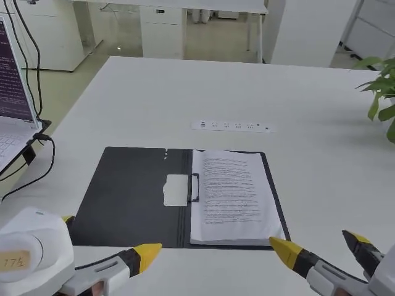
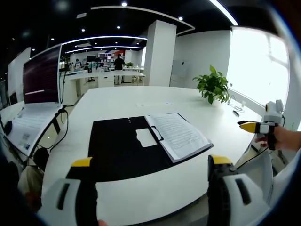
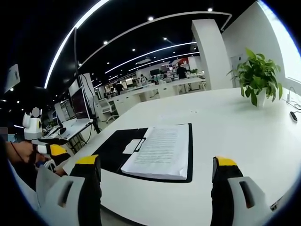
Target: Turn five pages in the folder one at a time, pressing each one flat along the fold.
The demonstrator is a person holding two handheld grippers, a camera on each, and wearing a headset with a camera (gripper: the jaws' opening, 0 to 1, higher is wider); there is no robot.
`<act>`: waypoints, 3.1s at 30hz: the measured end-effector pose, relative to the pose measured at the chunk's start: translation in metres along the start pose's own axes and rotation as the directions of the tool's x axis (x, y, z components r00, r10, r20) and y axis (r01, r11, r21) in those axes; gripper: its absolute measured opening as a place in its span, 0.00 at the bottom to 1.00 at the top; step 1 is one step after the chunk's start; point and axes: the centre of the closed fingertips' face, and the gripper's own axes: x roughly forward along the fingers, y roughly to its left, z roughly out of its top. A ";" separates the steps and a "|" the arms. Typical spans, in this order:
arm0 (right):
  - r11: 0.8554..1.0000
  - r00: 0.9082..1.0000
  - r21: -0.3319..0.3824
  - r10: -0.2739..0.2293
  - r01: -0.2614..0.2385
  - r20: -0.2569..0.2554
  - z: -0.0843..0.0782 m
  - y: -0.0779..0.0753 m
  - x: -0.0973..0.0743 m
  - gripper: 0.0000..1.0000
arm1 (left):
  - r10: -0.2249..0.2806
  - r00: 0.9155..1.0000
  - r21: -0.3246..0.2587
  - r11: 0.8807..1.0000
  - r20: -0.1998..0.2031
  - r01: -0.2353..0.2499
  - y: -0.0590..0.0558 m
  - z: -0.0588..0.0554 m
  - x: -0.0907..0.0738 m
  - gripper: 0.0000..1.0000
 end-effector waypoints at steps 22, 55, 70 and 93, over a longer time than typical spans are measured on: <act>1.000 1.000 -0.006 0.002 -0.002 -0.011 -0.001 -0.003 0.001 0.97 | 0.011 1.000 -0.004 1.000 0.000 -0.011 0.002 -0.001 -0.001 0.99; 1.000 1.000 0.010 -0.017 0.017 0.006 0.000 -0.005 -0.003 0.97 | -0.070 0.997 0.042 0.997 -0.030 0.071 -0.022 0.000 0.028 0.98; 1.000 1.000 0.009 -0.024 0.024 0.015 -0.003 -0.004 -0.013 0.97 | -0.156 0.986 0.093 0.983 -0.051 0.161 -0.047 0.008 0.053 0.96; 0.998 0.998 0.027 -0.053 0.052 0.039 -0.005 -0.003 -0.019 0.96 | -0.309 0.944 0.220 0.919 -0.119 0.328 -0.113 0.008 0.118 0.92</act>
